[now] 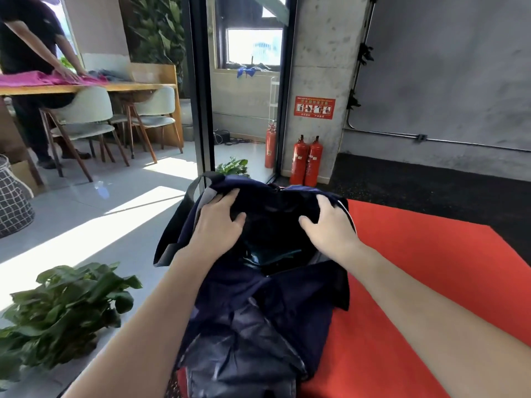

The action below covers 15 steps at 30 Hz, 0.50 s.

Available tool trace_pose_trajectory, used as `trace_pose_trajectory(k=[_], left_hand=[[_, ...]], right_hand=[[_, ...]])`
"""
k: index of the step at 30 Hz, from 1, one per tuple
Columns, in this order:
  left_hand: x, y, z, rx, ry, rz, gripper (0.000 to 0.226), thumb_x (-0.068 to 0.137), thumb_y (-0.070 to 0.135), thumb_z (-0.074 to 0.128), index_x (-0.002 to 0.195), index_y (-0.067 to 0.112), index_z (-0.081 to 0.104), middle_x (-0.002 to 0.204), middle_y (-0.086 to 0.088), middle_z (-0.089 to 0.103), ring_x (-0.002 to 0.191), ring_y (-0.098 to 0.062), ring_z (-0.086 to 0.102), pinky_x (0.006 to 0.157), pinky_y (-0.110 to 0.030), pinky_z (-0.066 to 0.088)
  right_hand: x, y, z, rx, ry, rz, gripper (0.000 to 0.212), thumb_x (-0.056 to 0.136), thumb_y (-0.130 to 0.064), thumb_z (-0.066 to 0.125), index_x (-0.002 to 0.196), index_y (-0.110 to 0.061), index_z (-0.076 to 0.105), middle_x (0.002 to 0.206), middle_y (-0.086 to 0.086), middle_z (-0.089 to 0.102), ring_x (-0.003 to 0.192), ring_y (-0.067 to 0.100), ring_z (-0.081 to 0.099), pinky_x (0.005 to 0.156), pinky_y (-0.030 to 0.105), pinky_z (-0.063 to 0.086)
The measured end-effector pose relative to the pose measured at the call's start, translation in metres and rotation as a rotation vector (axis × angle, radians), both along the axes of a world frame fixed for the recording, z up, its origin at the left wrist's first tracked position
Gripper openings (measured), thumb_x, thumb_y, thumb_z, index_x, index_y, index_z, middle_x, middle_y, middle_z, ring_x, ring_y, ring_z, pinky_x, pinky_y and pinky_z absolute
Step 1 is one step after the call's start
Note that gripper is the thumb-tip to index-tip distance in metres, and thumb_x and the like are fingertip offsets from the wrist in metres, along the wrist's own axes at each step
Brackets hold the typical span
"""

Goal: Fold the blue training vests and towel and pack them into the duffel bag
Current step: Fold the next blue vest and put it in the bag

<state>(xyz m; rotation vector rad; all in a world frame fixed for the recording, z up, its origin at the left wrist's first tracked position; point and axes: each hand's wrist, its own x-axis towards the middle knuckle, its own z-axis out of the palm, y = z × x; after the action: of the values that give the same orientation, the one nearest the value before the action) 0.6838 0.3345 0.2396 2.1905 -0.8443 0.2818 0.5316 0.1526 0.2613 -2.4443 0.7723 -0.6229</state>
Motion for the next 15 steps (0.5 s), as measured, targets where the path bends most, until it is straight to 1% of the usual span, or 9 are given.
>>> trace_pose_trajectory(k=[2,4,7,9,12,14,15], left_hand=[[0.001,0.002,0.028,0.007,-0.046,-0.012,0.058,0.097,0.028,0.061,0.152,0.02,0.043,0.146,-0.009,0.052,0.135,-0.026,0.045,0.114,-0.031,0.029],[0.004,0.004,0.053,-0.004,-0.107,-0.021,0.056,0.097,0.026,0.062,0.15,0.018,0.046,0.142,-0.011,0.054,0.133,-0.026,0.045,0.111,-0.028,0.029],[0.013,0.006,0.071,-0.01,-0.134,-0.024,0.056,0.095,0.027,0.064,0.148,0.018,0.048,0.138,-0.013,0.057,0.13,-0.026,0.047,0.111,-0.03,0.031],[0.02,0.006,0.068,0.025,-0.094,-0.038,0.058,0.095,0.032,0.065,0.149,0.019,0.047,0.139,-0.013,0.056,0.132,-0.027,0.045,0.113,-0.032,0.032],[0.028,0.008,0.04,0.149,-0.014,-0.05,0.068,0.094,0.053,0.058,0.151,0.021,0.043,0.143,-0.013,0.052,0.135,-0.03,0.042,0.115,-0.039,0.032],[0.028,0.012,0.016,0.24,0.016,-0.059,0.073,0.093,0.06,0.055,0.152,0.021,0.04,0.146,-0.014,0.049,0.136,-0.031,0.041,0.115,-0.04,0.03],[0.024,0.014,0.005,0.264,0.034,-0.079,0.076,0.092,0.062,0.054,0.153,0.021,0.038,0.149,-0.013,0.047,0.138,-0.03,0.04,0.116,-0.039,0.029]], right_hand=[[-0.001,-0.002,0.023,-0.016,-0.026,-0.012,0.061,0.095,-0.036,0.06,0.148,-0.017,0.038,0.137,0.015,0.055,0.126,0.032,0.051,0.105,0.04,0.044],[-0.002,0.0,0.042,-0.019,-0.065,-0.035,0.056,0.092,-0.036,0.06,0.143,-0.018,0.043,0.129,0.016,0.058,0.118,0.033,0.054,0.099,0.039,0.046],[0.0,0.005,0.056,-0.01,-0.084,-0.044,0.057,0.088,-0.038,0.061,0.14,-0.02,0.045,0.122,0.014,0.063,0.113,0.034,0.057,0.095,0.039,0.048],[0.002,0.01,0.054,0.028,-0.027,-0.029,0.062,0.088,-0.039,0.061,0.144,-0.021,0.042,0.124,0.012,0.063,0.114,0.032,0.058,0.095,0.036,0.048],[0.002,0.022,0.031,0.111,0.149,0.016,0.073,0.089,-0.043,0.062,0.152,-0.02,0.033,0.137,0.011,0.058,0.124,0.032,0.055,0.101,0.037,0.046],[-0.002,0.028,0.01,0.13,0.251,0.03,0.075,0.089,-0.043,0.061,0.153,-0.017,0.032,0.14,0.013,0.055,0.127,0.033,0.053,0.103,0.038,0.045],[-0.004,0.03,0.0,0.132,0.265,0.035,0.075,0.089,-0.042,0.061,0.153,-0.016,0.032,0.142,0.013,0.054,0.128,0.032,0.052,0.104,0.038,0.044]])
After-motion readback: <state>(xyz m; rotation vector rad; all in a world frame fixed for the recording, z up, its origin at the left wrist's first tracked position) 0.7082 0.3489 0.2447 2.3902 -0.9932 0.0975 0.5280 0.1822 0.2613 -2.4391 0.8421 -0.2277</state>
